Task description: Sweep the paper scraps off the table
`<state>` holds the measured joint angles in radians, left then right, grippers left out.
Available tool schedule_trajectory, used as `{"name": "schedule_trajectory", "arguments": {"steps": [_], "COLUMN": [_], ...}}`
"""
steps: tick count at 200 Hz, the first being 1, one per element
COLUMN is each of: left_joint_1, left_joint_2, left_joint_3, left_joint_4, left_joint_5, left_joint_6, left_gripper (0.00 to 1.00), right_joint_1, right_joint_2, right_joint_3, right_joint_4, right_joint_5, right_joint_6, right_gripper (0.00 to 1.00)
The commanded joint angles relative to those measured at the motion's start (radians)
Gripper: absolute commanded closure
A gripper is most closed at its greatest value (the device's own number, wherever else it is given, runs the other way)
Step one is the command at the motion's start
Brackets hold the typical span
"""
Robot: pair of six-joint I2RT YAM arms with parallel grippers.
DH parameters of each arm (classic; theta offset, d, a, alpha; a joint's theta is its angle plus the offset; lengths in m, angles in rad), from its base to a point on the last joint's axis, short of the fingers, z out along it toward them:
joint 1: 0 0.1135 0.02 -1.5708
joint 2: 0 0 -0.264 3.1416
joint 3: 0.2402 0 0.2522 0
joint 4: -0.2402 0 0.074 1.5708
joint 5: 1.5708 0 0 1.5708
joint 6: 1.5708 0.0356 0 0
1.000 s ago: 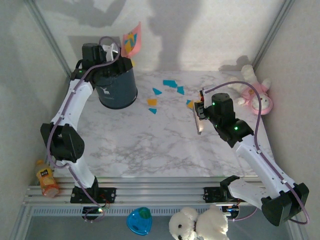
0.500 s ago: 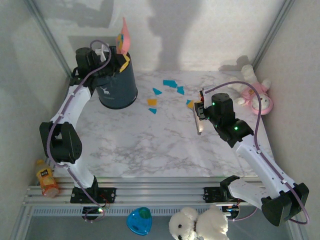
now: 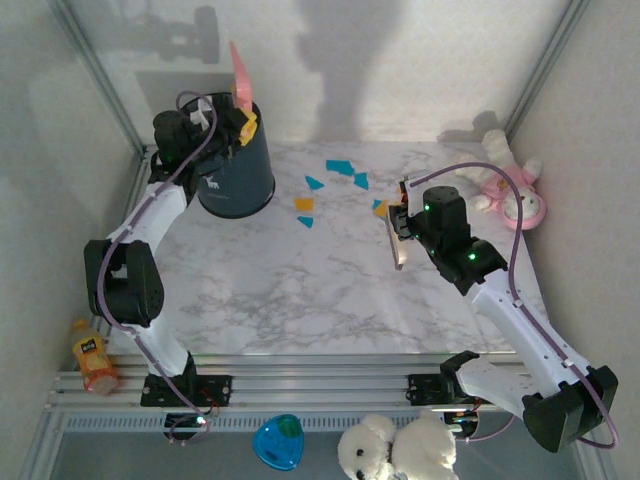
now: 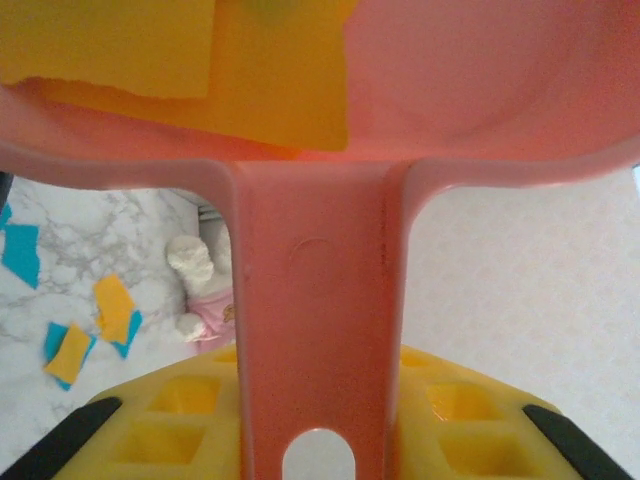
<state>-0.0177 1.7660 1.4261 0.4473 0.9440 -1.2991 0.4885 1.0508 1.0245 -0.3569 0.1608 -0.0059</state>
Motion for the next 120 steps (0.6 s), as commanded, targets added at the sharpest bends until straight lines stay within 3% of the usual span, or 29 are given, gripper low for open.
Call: {"name": "schedule_trajectory", "arguments": {"steps": [1,68,97,120], "left_joint_1": [0.004,0.004,0.003,0.000], "left_joint_2": [-0.057,-0.095,-0.095,-0.092], "left_joint_3": [-0.023,-0.131,-0.201,-0.213], "left_joint_4": [0.143,0.262,0.412,0.446], "left_joint_5": [-0.025,-0.100,-0.129,-0.140], "left_joint_6": [-0.096,-0.246,-0.389,-0.419], "left_gripper": [0.87,0.87,0.88,0.88], "right_joint_1": [-0.004,-0.004,-0.005,-0.005], "right_joint_2": [-0.003,-0.005,-0.005,-0.002], "right_joint_3": [0.008,0.008,0.008,0.006], "right_joint_4": [0.022,0.024,0.025,0.026], "right_joint_5": [0.008,0.009,0.009,0.008], "right_joint_6": [0.008,0.006,0.006,0.006], "right_gripper": [1.00,1.00,1.00,1.00]}}
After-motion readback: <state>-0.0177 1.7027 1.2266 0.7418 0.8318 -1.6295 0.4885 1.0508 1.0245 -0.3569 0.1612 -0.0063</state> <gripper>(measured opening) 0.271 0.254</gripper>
